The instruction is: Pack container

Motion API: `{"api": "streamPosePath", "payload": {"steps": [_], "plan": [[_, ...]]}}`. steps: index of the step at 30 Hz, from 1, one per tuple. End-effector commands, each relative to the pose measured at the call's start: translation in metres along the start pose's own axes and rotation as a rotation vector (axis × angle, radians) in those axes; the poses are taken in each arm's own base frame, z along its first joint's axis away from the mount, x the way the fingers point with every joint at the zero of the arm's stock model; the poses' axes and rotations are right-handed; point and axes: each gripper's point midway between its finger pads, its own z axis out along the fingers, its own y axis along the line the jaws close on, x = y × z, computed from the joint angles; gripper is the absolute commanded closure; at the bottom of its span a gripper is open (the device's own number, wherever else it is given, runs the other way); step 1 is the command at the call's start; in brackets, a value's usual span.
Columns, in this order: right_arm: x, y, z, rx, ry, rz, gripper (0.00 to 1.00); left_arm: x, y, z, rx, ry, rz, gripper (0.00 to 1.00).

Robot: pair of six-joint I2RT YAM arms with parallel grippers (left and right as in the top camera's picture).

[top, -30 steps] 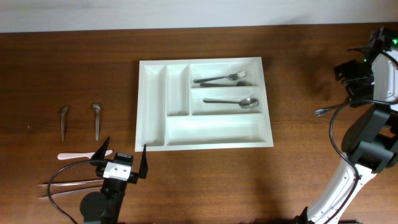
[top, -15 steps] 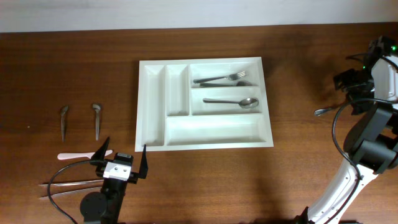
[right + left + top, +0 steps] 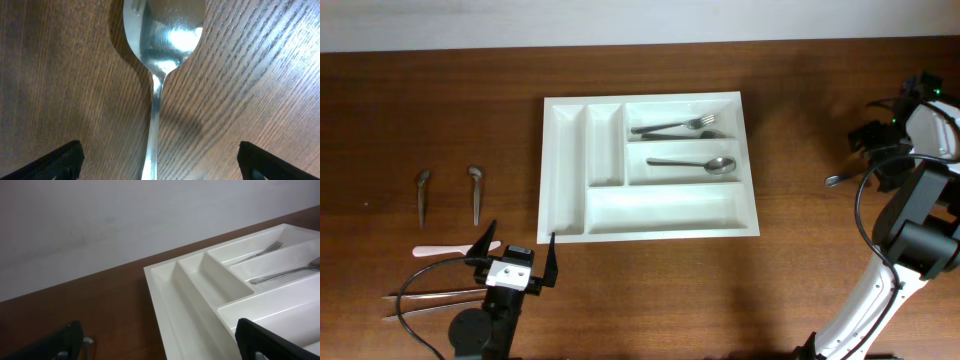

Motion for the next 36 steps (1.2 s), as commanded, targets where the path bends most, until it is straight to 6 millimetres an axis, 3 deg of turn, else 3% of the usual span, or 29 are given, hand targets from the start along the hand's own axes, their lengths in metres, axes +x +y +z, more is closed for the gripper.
{"api": "streamPosePath", "payload": {"steps": [1, 8, 27, 36], "plan": [[-0.002, -0.004, 0.006, 0.021, -0.011, -0.006, 0.01, 0.002, -0.001, 0.0, 0.008, 0.0, 0.008, 0.01], [-0.005, -0.002, 0.007, 0.009, -0.024, -0.005, 0.01, 0.002, -0.001, 0.0, 0.008, 0.0, 0.008, 0.01], [0.011, 0.001, 0.017, -0.016, 0.06, -0.03, 0.01, 0.002, -0.001, 0.0, 0.008, 0.0, 0.008, 0.01], [0.016, -0.006, 0.033, 0.014, 0.098, -0.052, 0.01, 0.002, -0.001, 0.0, 0.008, 0.0, 0.008, 0.01]]}}
